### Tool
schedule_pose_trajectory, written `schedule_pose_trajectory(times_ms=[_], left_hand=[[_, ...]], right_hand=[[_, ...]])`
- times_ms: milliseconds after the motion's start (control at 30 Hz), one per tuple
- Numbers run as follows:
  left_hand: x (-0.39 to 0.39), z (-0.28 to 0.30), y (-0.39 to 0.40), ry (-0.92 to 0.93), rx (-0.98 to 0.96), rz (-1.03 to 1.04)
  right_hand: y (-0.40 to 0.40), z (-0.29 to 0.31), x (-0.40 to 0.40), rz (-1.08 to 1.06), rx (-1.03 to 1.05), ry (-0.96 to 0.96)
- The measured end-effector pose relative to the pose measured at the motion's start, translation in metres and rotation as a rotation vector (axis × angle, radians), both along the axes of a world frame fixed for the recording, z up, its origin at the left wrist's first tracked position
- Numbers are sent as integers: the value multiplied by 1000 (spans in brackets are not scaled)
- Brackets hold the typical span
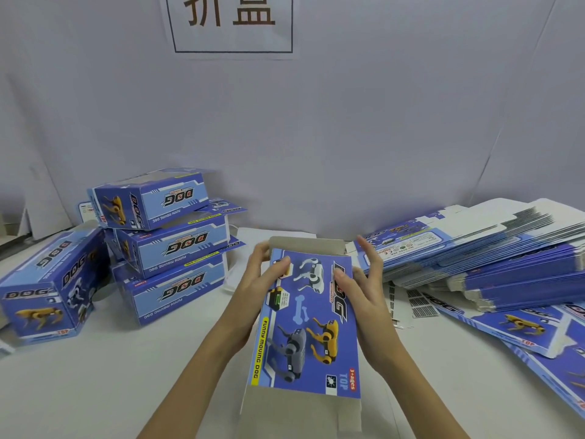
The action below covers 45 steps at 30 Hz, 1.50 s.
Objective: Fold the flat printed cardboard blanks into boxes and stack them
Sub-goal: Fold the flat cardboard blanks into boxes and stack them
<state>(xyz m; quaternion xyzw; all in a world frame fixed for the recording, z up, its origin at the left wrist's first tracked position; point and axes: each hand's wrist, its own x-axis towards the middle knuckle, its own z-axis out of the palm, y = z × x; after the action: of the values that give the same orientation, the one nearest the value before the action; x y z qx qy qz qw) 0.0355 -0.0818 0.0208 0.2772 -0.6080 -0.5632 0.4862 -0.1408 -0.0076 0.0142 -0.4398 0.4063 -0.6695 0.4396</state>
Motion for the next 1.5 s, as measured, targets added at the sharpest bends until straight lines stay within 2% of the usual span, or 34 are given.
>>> schedule_pose_trajectory(times_ms=[167,267,300,333,467,533,633,733,933,1100,1267,1500], left_hand=[[6,-5,0,-37,32,-52],[5,5,-2,-155,-33,-48],[15,2,3,-94,-37,-81],[16,-4,-2,-11,32,-56],[1,7,-2,-28,297,47],[5,0,1,12,331,63],[3,-3,-5,-105,294,79],[2,-4,-6,-124,211,61],[2,-1,-1,-108,164,26],[-6,2,8,-38,206,66],[-1,4,9,-33,220,73],[-5,3,10,-13,173,60]], right_hand=[[3,0,-2,23,39,66],[2,-1,-4,19,42,68],[2,-2,-4,26,47,82],[2,-1,-3,40,64,94],[1,-4,0,135,130,130],[-1,-6,2,168,172,107],[-1,-2,9,210,295,-52],[-3,2,14,200,391,-194],[-12,-1,9,-27,364,-82],[-5,0,7,11,283,-28],[-3,5,12,50,316,-53],[0,6,1,106,244,-53]])
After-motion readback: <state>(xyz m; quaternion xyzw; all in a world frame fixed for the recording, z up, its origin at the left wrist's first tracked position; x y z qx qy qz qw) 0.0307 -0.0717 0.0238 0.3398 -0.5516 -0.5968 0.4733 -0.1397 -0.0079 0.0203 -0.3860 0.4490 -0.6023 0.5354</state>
